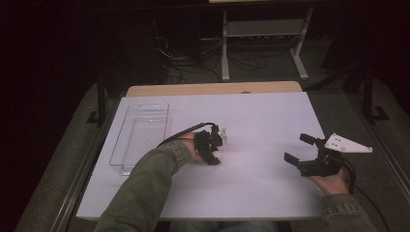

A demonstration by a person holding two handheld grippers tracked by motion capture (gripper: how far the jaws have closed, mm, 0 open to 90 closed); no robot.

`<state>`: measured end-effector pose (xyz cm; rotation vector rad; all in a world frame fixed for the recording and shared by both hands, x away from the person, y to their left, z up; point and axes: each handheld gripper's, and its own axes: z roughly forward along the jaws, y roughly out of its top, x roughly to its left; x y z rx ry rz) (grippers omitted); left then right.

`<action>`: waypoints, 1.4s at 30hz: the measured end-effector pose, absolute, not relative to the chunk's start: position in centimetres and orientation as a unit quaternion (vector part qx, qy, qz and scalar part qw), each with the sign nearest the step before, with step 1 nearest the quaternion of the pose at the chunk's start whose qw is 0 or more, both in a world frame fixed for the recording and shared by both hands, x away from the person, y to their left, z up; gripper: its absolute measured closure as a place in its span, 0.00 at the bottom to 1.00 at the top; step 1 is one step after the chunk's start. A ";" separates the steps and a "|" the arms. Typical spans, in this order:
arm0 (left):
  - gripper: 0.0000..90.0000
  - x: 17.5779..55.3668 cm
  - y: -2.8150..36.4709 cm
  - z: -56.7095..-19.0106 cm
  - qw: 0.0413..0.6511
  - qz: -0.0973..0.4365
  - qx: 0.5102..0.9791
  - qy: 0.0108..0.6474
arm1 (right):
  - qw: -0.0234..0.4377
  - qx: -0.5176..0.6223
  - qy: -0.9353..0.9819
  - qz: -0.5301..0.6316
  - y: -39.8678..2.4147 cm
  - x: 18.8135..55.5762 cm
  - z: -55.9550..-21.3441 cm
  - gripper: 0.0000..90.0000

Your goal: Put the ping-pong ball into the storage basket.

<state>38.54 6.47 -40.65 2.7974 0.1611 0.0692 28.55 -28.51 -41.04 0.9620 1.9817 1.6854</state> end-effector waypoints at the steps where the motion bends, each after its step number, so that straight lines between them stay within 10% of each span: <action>1: 0.55 38.5 6.5 -40.6 0.170 0.025 0.984 0.054 | 0.183 0.341 0.702 0.598 -28.5 28.5 -41.0 0.00; 42: 0.56 37.4 8.3 -36.5 0.178 0.047 0.981 0.057 | 0.182 0.341 0.701 0.599 -28.4 28.5 -41.0 0.00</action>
